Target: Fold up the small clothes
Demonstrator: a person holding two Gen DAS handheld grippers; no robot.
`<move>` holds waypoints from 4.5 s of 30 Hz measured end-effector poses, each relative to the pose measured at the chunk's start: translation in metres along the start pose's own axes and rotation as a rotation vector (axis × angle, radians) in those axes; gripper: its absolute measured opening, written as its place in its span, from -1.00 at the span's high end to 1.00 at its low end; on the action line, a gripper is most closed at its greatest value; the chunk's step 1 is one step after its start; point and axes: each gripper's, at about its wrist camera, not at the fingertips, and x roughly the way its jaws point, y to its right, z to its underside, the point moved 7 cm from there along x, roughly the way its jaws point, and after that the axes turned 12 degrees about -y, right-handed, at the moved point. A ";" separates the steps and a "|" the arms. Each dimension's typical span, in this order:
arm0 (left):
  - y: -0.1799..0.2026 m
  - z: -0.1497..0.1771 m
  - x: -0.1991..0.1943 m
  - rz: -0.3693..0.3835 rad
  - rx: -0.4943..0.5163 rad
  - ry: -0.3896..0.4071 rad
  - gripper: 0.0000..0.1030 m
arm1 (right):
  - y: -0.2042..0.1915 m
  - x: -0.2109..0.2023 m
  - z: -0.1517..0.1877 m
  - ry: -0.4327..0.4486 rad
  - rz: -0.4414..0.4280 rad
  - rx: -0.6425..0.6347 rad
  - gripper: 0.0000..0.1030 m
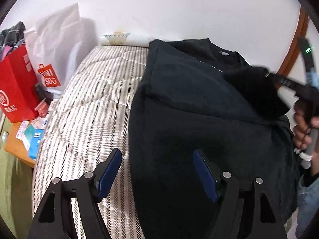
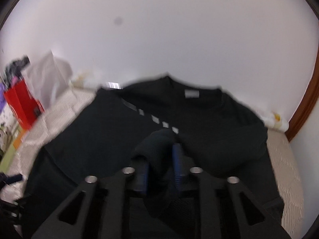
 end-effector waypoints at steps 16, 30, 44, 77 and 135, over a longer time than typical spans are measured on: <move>0.039 0.006 -0.010 0.020 0.037 -0.023 -0.40 | 0.036 -0.038 0.097 -0.052 -0.060 -0.016 -0.85; 0.197 -0.033 0.009 0.038 0.283 0.002 -0.40 | 0.165 -0.053 0.164 -0.031 0.036 0.217 0.43; 0.267 -0.032 0.084 -0.166 0.484 -0.022 -0.40 | 0.193 -0.011 0.201 -0.113 -0.062 0.312 0.55; 0.018 -0.113 0.040 0.059 -0.081 0.015 0.02 | 0.194 -0.008 0.200 -0.117 -0.054 0.302 0.53; 0.012 0.089 -0.037 -0.046 -0.012 -0.042 -0.14 | 0.217 -0.093 0.313 -0.132 0.041 0.270 -0.37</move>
